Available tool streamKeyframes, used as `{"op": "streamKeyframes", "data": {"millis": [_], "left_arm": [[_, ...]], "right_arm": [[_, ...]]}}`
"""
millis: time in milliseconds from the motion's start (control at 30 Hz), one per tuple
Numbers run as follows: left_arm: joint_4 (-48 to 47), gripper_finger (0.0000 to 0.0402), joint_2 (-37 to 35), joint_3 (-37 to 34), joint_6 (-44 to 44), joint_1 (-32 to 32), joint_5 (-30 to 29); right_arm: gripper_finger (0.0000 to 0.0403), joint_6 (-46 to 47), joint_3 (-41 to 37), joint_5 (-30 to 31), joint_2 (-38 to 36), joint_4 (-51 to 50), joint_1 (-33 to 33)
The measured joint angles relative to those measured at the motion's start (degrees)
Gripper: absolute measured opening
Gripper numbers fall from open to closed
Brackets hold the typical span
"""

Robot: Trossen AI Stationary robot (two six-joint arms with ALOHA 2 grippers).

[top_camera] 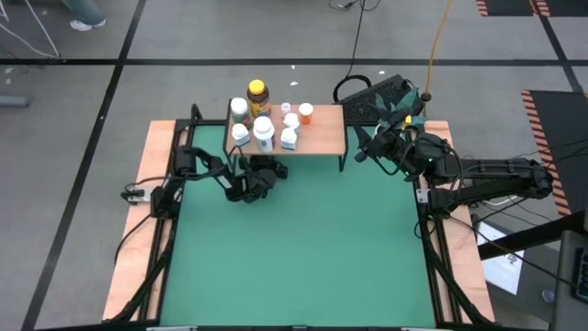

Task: Pick and place medicine bottles onto shelf by color
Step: Put the green medicine bottle on the shelf

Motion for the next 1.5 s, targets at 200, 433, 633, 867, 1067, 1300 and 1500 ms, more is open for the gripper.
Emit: {"op": "streamKeyframes", "data": {"millis": [200, 433, 633, 867, 1067, 1300, 1500], "left_arm": [[-1.3, 0.0128, -1.2, 0.0, 2.7, -4.8, 0.0], [-8.0, 0.0151, -7.0, 0.0, 0.3, -9.4, 0.8], [-16.9, 0.0152, -13.1, 0.0, -0.5, -12.4, 9.9], [-30.2, 0.0105, -17.8, -0.1, -7.5, -16.9, 20.0], [-39.2, 0.0043, -26.2, -0.1, -9.3, -22.6, 25.8], [-48.7, 0.0009, -44.8, -0.1, 0.0, -26.8, 16.5], [-52.4, 0.0004, -61.9, 0.0, 10.3, -19.9, 17.3]], "right_arm": [[0.0281, 1.1, 0.0, 0.0, 0.0, -0.8, 0.0], [0.0281, 3.3, 0.0, 0.0, 0.0, -2.4, 0.0], [0.0281, 5.2, 0.0, 0.0, 0.0, -4.9, 0.0], [0.0281, 8.1, 0.0, -0.1, 0.0, -7.0, 0.1], [0.0281, 8.7, 0.0, -0.2, 0.0, -7.6, 0.1], [0.0281, 10.2, 0.0, -0.2, 0.0, -7.6, 0.2], [0.0281, 11.2, 0.0, -0.2, 0.0, -9.7, 0.2]]}}
